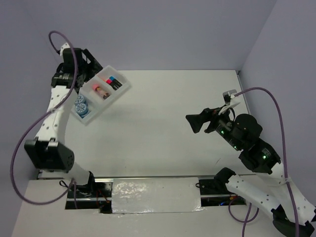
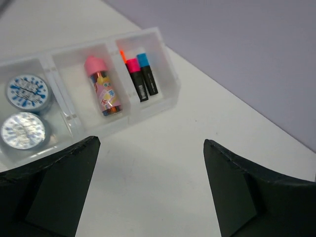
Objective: Sort the stationery into containers
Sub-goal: Reset both arms
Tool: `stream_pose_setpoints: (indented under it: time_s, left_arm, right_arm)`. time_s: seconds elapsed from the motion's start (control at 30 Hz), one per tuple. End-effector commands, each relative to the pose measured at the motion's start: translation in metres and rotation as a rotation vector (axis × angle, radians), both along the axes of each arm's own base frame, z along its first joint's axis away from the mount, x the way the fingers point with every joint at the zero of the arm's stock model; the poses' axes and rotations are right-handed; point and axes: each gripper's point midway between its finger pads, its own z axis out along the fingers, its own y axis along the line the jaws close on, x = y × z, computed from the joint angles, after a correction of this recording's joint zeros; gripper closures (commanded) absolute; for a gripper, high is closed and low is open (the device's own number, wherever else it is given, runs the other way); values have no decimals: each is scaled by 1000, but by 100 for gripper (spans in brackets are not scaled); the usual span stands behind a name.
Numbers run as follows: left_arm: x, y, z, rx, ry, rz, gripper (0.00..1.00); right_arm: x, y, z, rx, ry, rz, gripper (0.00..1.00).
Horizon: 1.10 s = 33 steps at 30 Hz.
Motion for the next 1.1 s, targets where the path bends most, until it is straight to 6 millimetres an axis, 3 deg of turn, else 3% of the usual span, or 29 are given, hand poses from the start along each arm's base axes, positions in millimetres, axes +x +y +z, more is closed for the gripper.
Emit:
stream_pose_setpoints:
  time_s: [0.0, 0.03, 0.07, 0.1, 0.13, 0.17, 0.2, 0.23, 0.3, 0.33, 0.53, 0.6, 0.67, 0.7, 0.8, 1.07]
  left_arm:
    - [-62, -3, 40, 161, -41, -177, 1]
    - [-90, 0, 54, 190, -63, -176, 1]
    - [-103, 2, 57, 215, -69, -186, 1]
    - [-117, 5, 43, 255, -35, -208, 1]
    - [-141, 7, 54, 275, -72, -203, 1]
    - [-154, 11, 55, 293, -83, -192, 1]
    - [-165, 10, 40, 302, -57, -208, 1]
    - [-185, 8, 49, 307, -114, -214, 1]
    - [-203, 1, 38, 306, -119, -266, 1]
    - [-219, 0, 44, 311, -157, -271, 1]
    - [-276, 6, 32, 341, -194, -248, 1]
    - [-283, 6, 17, 328, -207, -237, 1]
    - [-297, 3, 13, 327, -271, -238, 1]
    - [-300, 3, 0, 314, -249, -240, 1]
    - [-313, 5, -2, 308, -241, -227, 1]
    - [-304, 3, -7, 296, -211, -233, 1]
  right_arm:
    - [-5, -38, 25, -75, -13, -134, 0]
    - [-4, -50, 43, -78, -24, -190, 0]
    - [-6, -56, 46, -93, -15, -213, 0]
    - [-7, -63, 49, -110, -8, -238, 0]
    - [-9, -71, 43, -154, 25, -264, 0]
    - [-11, -83, 56, -150, 7, -316, 0]
    - [-13, -89, 59, -159, 7, -336, 0]
    - [-16, -97, 59, -179, 10, -356, 0]
    - [-25, -109, 66, -179, -8, -379, 0]
    - [-30, -114, 72, -164, -17, -390, 0]
    - [-57, -135, 69, -141, -33, -397, 0]
    - [-64, -142, 67, -125, -69, -398, 0]
    - [-65, -143, 53, -140, -63, -398, 0]
    - [-70, -147, 51, -124, -70, -404, 0]
    - [-74, -153, 37, -126, -58, -418, 0]
    - [-72, -143, 13, -132, -24, -382, 0]
